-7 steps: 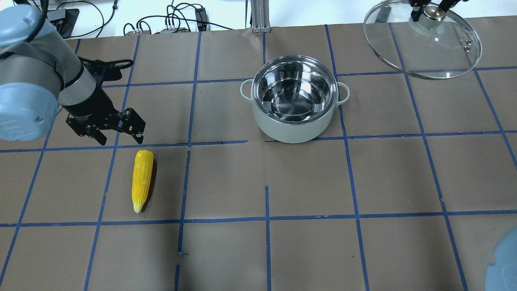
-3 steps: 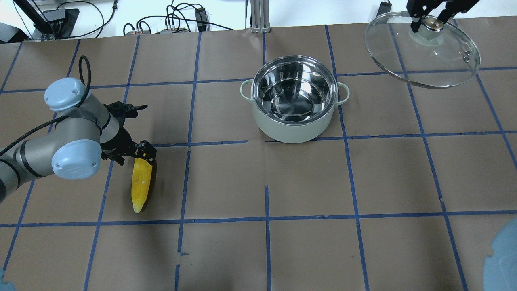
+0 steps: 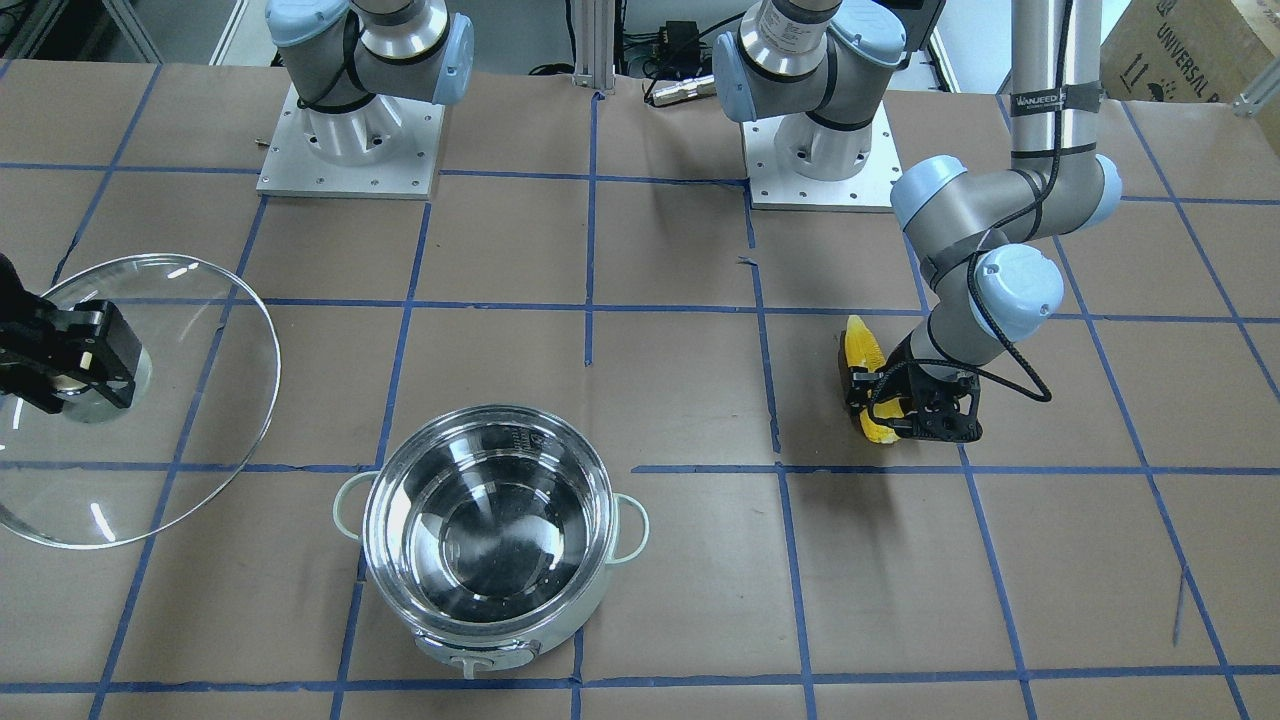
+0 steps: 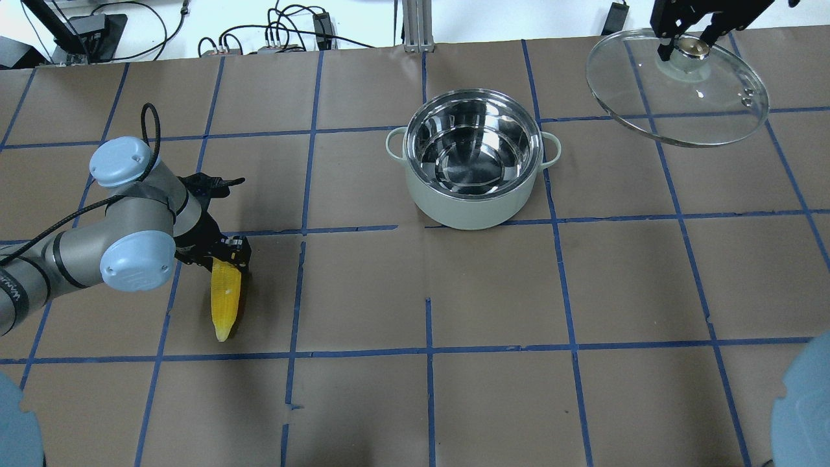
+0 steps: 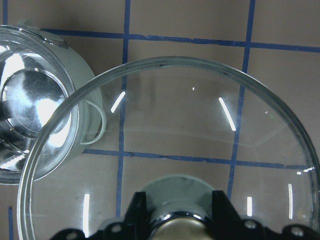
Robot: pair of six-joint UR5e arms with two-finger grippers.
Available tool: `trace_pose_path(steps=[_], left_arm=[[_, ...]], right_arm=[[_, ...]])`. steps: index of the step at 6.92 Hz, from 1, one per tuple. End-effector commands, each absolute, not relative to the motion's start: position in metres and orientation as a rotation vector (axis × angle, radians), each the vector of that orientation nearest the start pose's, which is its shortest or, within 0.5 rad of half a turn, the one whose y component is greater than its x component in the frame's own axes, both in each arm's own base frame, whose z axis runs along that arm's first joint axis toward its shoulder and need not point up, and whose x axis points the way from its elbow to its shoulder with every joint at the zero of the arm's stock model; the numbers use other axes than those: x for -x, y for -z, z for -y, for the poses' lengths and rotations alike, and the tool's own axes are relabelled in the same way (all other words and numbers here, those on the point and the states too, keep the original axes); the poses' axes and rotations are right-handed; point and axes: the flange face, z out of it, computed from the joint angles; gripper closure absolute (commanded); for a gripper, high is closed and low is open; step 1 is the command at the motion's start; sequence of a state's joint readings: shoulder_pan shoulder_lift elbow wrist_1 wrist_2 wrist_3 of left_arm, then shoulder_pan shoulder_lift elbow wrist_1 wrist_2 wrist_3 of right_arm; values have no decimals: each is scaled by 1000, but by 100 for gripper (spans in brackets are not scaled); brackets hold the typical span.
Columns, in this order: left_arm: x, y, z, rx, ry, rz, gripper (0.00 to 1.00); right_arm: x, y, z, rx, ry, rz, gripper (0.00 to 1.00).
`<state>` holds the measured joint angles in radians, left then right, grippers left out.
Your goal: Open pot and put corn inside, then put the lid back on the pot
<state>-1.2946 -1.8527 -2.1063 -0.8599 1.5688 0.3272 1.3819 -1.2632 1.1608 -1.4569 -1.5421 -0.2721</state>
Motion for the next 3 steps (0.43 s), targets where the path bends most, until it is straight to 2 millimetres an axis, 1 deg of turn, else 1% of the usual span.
trace_pose_path(steps=[1,2,3], left_arm=[[1,-181,496,-82,-146,-3167,64],[4,-196,502,-58,-99,-3169,66],[13,-222,518,1,-89,-3178,67]], right_arm=[[-19,-505,635,124,-3,-3113,91],[-18,-508,636,124,5,-3118,91],[-18,-508,637,127,3,-3116,91]])
